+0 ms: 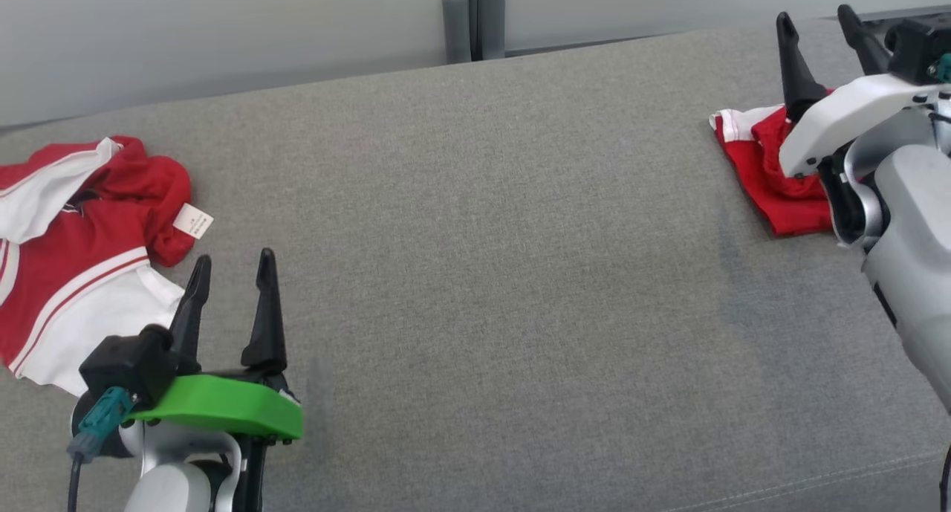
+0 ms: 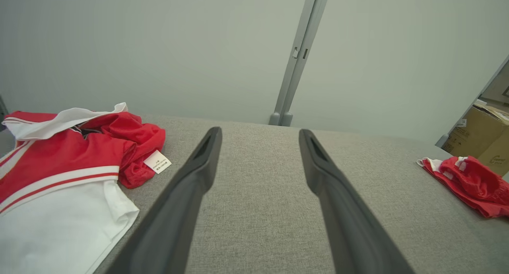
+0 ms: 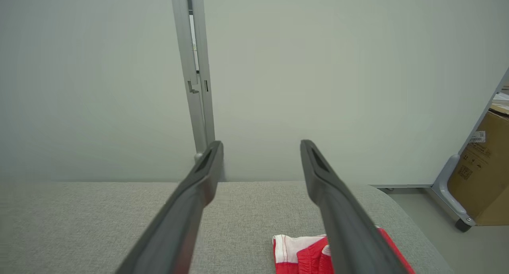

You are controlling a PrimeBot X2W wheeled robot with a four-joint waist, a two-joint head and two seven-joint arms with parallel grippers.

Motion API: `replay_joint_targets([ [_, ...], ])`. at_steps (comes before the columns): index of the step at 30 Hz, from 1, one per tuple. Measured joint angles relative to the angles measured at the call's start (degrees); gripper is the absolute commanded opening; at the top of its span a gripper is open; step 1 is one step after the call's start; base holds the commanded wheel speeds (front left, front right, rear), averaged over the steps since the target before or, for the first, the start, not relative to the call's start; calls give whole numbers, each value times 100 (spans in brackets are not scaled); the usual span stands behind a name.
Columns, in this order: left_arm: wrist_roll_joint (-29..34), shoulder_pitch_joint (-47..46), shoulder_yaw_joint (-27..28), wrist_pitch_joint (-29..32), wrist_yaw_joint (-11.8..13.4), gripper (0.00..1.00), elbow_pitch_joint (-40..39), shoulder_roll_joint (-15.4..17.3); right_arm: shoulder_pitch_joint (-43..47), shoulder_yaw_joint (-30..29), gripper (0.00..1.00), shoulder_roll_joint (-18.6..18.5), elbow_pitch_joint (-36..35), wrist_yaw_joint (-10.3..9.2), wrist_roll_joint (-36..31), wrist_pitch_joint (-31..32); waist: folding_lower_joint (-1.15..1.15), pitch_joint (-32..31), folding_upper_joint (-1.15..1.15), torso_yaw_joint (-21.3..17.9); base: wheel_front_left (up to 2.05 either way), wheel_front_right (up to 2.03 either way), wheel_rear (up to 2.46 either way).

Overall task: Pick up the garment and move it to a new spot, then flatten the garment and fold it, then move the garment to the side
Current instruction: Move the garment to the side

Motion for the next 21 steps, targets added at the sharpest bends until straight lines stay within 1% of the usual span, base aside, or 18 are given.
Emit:
replay_joint_targets([
  [6, -10, 283, 238, -163, 0, 100, 242, -41, 704, -303, 100, 158, -543, -240, 7, 0, 0, -388, 0, 45, 0, 0, 0],
  [8, 38, 353, 332, -230, 0, 100, 323, -43, 965, -394, 100, 208, -760, -249, 1, 0, 0, -498, 0, 82, 0, 0, 0],
  [10, 45, 441, 430, -266, 0, 100, 347, -47, 1222, -455, 100, 319, -976, -335, -5, 0, 0, -595, 0, 125, 0, 0, 0],
  [15, 51, 665, 582, -400, 0, 100, 364, -59, 1791, -536, 100, 556, -1518, -390, -134, 0, 0, -776, 0, 210, 0, 0, 0],
  [21, 48, 808, 688, -513, 0, 100, 386, -90, 2302, -547, 100, 667, -2046, -433, -489, 0, 0, -887, 0, 189, 0, 0, 0],
])
